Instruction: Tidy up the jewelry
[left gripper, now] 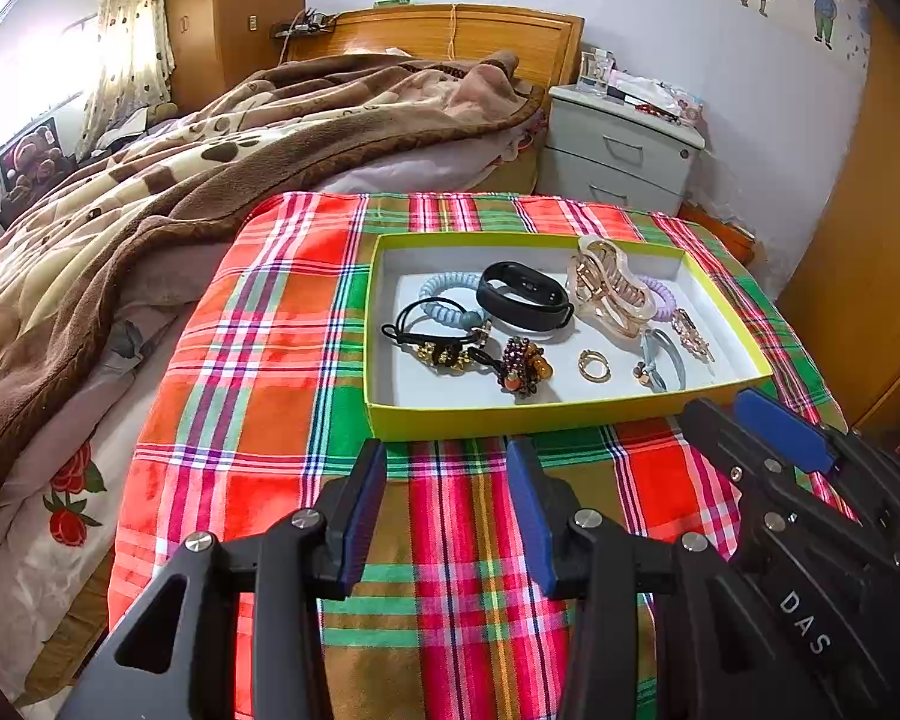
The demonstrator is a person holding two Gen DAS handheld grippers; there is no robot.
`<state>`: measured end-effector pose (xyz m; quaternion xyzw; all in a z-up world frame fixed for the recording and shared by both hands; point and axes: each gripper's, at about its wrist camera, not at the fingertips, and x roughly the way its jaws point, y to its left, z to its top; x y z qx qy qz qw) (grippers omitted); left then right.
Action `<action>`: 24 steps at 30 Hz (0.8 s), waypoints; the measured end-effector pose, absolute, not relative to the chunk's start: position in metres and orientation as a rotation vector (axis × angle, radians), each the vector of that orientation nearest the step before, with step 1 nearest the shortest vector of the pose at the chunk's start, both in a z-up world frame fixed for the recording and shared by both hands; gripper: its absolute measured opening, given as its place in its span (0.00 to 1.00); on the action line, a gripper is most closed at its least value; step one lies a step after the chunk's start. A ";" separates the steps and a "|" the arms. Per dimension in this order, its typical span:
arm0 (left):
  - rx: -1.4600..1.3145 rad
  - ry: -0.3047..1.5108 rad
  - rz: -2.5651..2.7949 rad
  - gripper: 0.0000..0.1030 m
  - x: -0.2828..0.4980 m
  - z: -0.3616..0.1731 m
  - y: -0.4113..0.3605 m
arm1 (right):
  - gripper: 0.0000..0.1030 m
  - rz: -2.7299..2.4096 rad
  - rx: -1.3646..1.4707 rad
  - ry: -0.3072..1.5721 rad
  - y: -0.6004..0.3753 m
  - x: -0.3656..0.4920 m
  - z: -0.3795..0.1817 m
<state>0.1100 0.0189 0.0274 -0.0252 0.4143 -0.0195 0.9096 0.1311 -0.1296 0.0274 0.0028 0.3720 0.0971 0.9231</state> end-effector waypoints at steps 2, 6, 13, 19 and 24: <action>-0.051 0.855 -0.035 0.42 0.110 0.028 0.019 | 0.36 0.199 0.006 0.763 -0.130 0.131 0.027; -0.052 0.856 -0.033 0.42 0.109 0.028 0.020 | 0.36 0.198 0.007 0.763 -0.130 0.131 0.027; -0.052 0.851 -0.030 0.42 0.108 0.028 0.021 | 0.36 0.194 0.009 0.765 -0.131 0.131 0.028; -0.055 0.858 -0.030 0.42 0.109 0.027 0.021 | 0.36 0.194 0.009 0.767 -0.131 0.131 0.028; -0.057 0.862 -0.028 0.42 0.110 0.026 0.022 | 0.36 0.193 0.010 0.765 -0.131 0.131 0.027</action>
